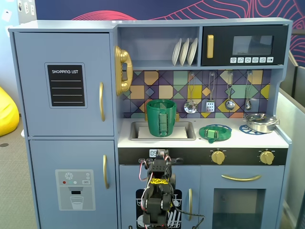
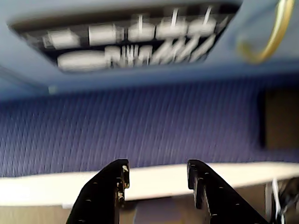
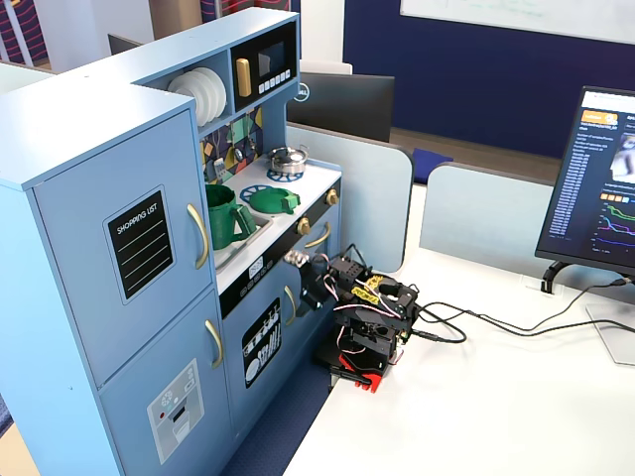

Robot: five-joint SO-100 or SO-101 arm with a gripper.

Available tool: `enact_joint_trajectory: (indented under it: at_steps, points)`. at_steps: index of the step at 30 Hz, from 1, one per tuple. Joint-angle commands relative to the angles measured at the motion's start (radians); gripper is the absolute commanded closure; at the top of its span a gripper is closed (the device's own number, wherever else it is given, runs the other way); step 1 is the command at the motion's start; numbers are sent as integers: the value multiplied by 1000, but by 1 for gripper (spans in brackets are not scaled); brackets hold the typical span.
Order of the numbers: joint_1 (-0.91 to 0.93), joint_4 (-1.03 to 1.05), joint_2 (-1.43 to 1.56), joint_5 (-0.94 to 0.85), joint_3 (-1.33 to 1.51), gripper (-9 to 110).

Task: Take off the lid from the green recipient and place it on the counter

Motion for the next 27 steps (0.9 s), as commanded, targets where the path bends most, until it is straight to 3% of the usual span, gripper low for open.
enact_joint_trajectory:
  at_steps: [1,9,13,22,27]
  points:
    - [-8,-12,72,23,71,97]
    - [-17,256,147,0,106,101]
    - [-31,403,147,-141,106,100]
    - [-29,466,147,147,106,97]
    - [-31,466,149,149,106,97]
